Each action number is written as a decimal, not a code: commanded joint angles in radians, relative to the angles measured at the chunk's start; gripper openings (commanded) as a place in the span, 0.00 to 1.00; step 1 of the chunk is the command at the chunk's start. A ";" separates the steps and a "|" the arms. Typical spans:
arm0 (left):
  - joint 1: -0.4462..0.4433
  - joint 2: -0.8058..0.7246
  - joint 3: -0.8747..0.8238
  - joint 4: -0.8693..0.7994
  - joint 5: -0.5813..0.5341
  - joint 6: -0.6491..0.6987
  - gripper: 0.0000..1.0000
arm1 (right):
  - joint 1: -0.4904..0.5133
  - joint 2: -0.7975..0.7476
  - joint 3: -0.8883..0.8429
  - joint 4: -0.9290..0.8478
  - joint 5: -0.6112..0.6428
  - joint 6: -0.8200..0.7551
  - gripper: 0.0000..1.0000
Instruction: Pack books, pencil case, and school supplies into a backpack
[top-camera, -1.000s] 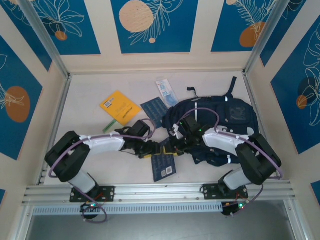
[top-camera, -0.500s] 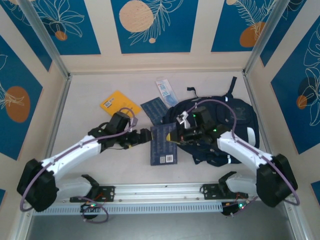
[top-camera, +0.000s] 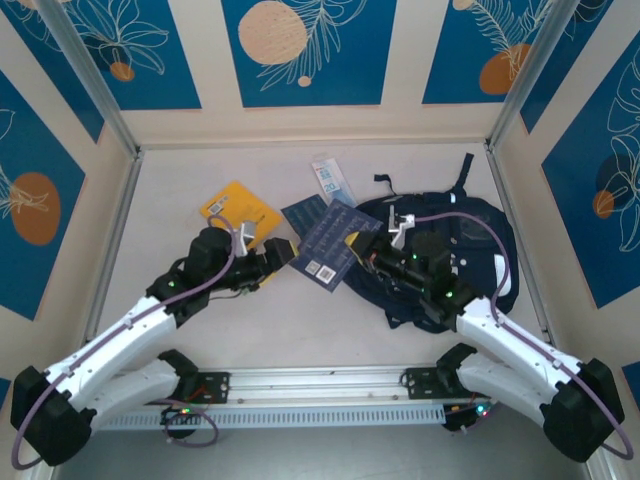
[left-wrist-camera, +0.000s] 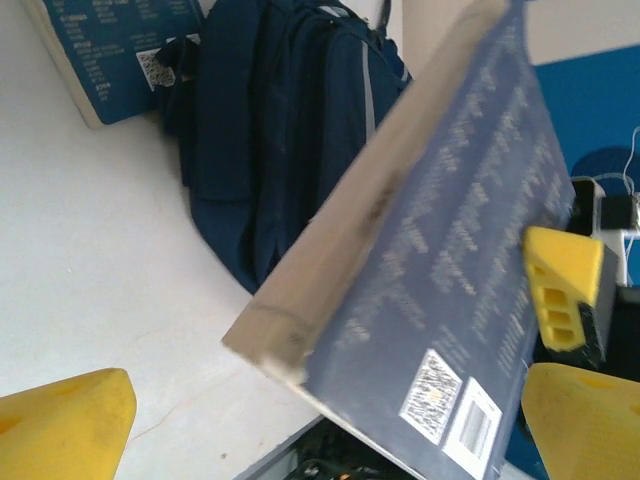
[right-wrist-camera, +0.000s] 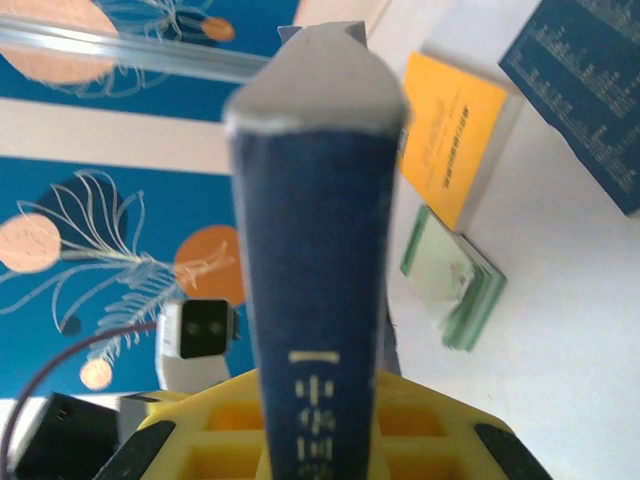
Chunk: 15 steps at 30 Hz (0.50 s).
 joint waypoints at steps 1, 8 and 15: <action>-0.022 0.009 -0.014 0.125 -0.033 -0.136 0.99 | 0.022 0.012 0.046 0.136 0.151 0.059 0.00; -0.052 0.011 -0.022 0.213 -0.074 -0.213 0.99 | 0.059 0.081 0.091 0.228 0.199 0.059 0.00; -0.073 0.040 -0.014 0.299 -0.130 -0.268 1.00 | 0.075 0.117 0.122 0.279 0.225 0.068 0.00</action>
